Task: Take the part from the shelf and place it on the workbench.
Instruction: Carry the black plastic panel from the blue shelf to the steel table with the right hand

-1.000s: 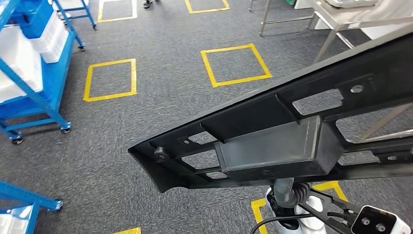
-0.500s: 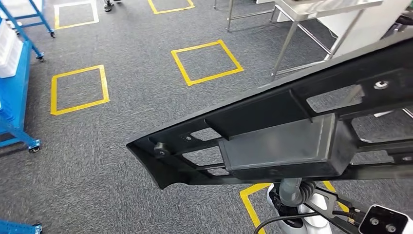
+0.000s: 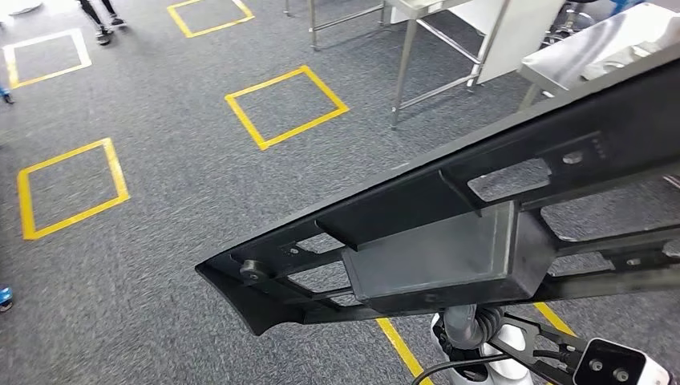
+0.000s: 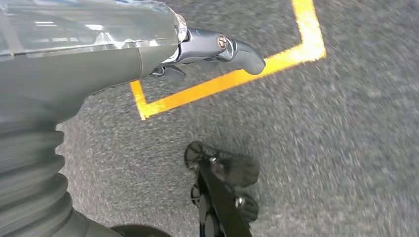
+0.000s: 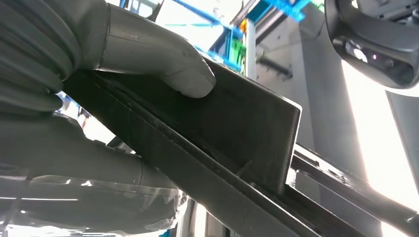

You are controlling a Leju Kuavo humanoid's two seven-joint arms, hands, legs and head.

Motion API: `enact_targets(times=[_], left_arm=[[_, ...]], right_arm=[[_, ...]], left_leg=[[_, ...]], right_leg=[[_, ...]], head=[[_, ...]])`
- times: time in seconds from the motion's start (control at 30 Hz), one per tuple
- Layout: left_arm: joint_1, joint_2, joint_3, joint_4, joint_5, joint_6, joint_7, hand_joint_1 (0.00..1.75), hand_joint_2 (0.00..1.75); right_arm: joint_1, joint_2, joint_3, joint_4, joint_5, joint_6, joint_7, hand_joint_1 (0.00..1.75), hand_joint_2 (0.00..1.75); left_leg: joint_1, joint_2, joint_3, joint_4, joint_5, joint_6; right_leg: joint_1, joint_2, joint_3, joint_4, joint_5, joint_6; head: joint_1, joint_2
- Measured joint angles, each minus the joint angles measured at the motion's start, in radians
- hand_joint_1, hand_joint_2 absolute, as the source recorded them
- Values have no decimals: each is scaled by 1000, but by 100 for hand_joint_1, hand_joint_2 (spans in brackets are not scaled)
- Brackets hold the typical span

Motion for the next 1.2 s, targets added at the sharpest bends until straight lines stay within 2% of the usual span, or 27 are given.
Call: enact_targets(times=[0.07, 0.1, 0.13, 0.2, 0.23, 0.27, 0.33, 0.37, 0.4, 0.43, 0.47, 0.5, 0.57, 0.6, 0.63, 0.7, 0.73, 0.77, 0.83, 0.9, 0.93, 0.97, 1.0, 1.03, 1.1, 1.13, 1.2], left_arm=[[-3, 1, 0, 0, -1, -4, -3, 0, 175], [-4, 1, 0, 0, -2, -6, -5, 0, 175], [-5, 2, 0, 0, -3, -7, -6, 0, 175], [-8, 2, 0, 0, -3, -7, -11, 0, 175], [-10, 2, -1, 0, -2, -7, -13, 0, 175], [-12, 2, -1, 0, -2, -8, -14, 0, 175], [-11, 2, -1, 0, 0, -8, -14, 0, 175], [-9, 3, -1, 0, 0, -9, -14, 0, 175], [-8, 3, -1, 0, 0, -9, -14, 0, 175], [-8, 3, -1, 0, 1, -9, -14, 0, 175], [-9, 3, 0, 0, 1, -9, -14, 0, 175], [-10, 3, 0, 0, 2, -9, -14, 0, 175], [-11, 2, 0, 0, 3, -9, -14, 0, 175], [-12, 2, 0, 0, 4, -9, -14, 0, 175], [-12, 2, 0, 0, 4, -9, -14, 0, 175], [-12, 2, 0, 0, 5, -9, -15, 0, 175], [-14, 2, 0, 0, 5, -9, -15, 0, 175], [-15, 2, 0, 0, 5, -10, -16, 0, 175], [-14, 2, 0, 0, 8, -11, -17, 0, 175], [-8, 1, 0, 0, 11, -12, -17, 0, 175], [-5, 1, 0, 0, 12, -13, -18, 0, 175], [-4, 1, 1, 0, 13, -13, -19, 0, 175], [-4, 1, 1, 0, 15, -14, -21, 0, 175], [-5, 1, 1, 0, 16, -15, -24, 0, 175], [-7, 1, 1, 0, 18, -15, -29, 0, 175], [-8, 1, 1, 0, 19, -15, -31, 0, 175], [-10, 1, 1, 0, 19, -15, -34, 0, 175]], right_arm=[[-2, 11, -6, 5, -1, 1, 0, 175, 175], [-4, 16, -8, 8, -1, -4, 0, 175, 175], [-6, 20, -9, 11, -1, -11, 0, 175, 175], [-9, 24, -10, 15, 0, -28, 0, 175, 175], [-11, 24, -10, 15, 0, -32, 0, 175, 175], [-14, 25, -10, 16, 1, -35, 0, 175, 175], [-21, 26, -10, 17, 2, -36, 0, 175, 175], [-22, 26, -10, 17, 3, -36, 0, 175, 175], [-22, 27, -10, 18, 4, -36, 0, 175, 175], [-21, 27, -10, 19, 5, -36, 0, 175, 175], [-21, 27, -10, 21, 5, -36, 0, 175, 175], [-21, 27, -10, 21, 6, -37, 0, 175, 175], [-22, 27, -10, 22, 7, -37, 0, 175, 175], [-22, 27, -10, 23, 8, -37, 0, 175, 175], [-23, 27, -10, 24, 10, -37, 0, 175, 175], [-23, 27, -10, 27, 14, -41, 0, 175, 175], [-24, 26, -10, 28, 16, -43, 0, 175, 175], [-26, 26, -10, 29, 17, -45, 0, 175, 175], [-30, 25, -10, 33, 17, -47, 0, 175, 175], [-33, 24, -10, 39, 16, -47, 0, 175, 175], [-33, 23, -10, 43, 15, -48, 0, 175, 175], [-33, 22, -10, 45, 15, -50, 0, 175, 175], [-34, 22, -9, 48, 15, -52, 0, 175, 175], [-35, 21, -9, 50, 14, -57, 0, 175, 175], [-41, 21, -6, 53, 13, -65, 0, 175, 175], [-43, 21, -4, 55, 11, -68, 0, 175, 175], [-46, 20, 0, 57, 9, -72, 0, 175, 175]], left_leg=[[2, -43, 50, -126, 56, 7], [2, -61, 65, -163, 66, 10], [1, -70, 71, -177, 64, 13], [2, -53, 76, -186, 68, 22], [4, -43, 78, -192, 71, 27], [6, -32, 80, -198, 75, 33], [5, -7, 83, -203, 76, 40], [4, 8, 82, -203, 75, 42], [4, 21, 82, -203, 74, 43], [4, 34, 83, -203, 72, 42], [4, 47, 84, -202, 70, 40], [4, 58, 86, -202, 68, 37], [1, 77, 93, -199, 62, 28], [-2, 85, 96, -198, 58, 23], [-4, 94, 98, -197, 55, 17], [-5, 114, 104, -198, 51, 4], [-3, 109, 106, -195, 45, -2], [0, 91, 101, -179, 31, -7], [6, 37, 60, -84, -23, -13], [7, 14, -9, 51, -77, -14], [6, 11, -31, 89, -81, -14], [7, 9, -37, 90, -65, -13], [7, 5, -23, 49, -31, -10], [7, -7, 4, -20, 10, -6], [7, -44, 53, -141, 57, 2], [6, -56, 66, -169, 62, 5], [4, -49, 71, -180, 61, 13]], right_leg=[[-1, 25, -2, 7, -3, 6], [-3, 36, -6, 10, -3, 10], [-5, 46, -10, 11, -2, 16], [-8, 63, -16, 10, 1, 29], [-6, 52, -19, 15, -4, 34], [-5, 28, -29, 38, -19, 39], [-5, -33, -82, 145, -79, 48], [-9, -50, -119, 217, -111, 52], [-13, -58, -149, 274, -129, 55], [-18, -62, -162, 298, -127, 59], [-22, -66, -154, 281, -107, 62], [-25, -75, -125, 225, -74, 64], [-23, -123, -47, 79, -17, 61], [-20, -142, -23, 33, -5, 57], [-16, -153, -14, 12, -3, 51], [-12, -131, -17, 9, -4, 39], [-14, -119, -16, 6, -2, 33], [-16, -107, -14, 2, 0, 26], [-18, -84, -11, -2, 4, 15], [-15, -56, -12, -1, 4, 10], [-13, -41, -12, 1, 4, 9], [-12, -26, -12, 3, 4, 9], [-11, -12, -11, 5, 3, 10], [-11, 1, -11, 8, 2, 11], [-10, 24, -14, 14, 0, 18], [-11, 34, -17, 15, 0, 23], [-14, 52, -22, 13, 4, 36]], head=[[0, 0], [0, 0], [0, 0], [0, 0], [0, 0], [0, 0], [0, 0], [1, 0], [1, 0], [1, 0], [1, 0], [1, 0], [1, 0], [1, 0], [1, 0], [1, 0], [1, 0], [1, 0], [1, 0], [0, 0], [0, 0], [0, 0], [0, 0], [0, 0], [1, 0], [1, 0], [0, 0]])
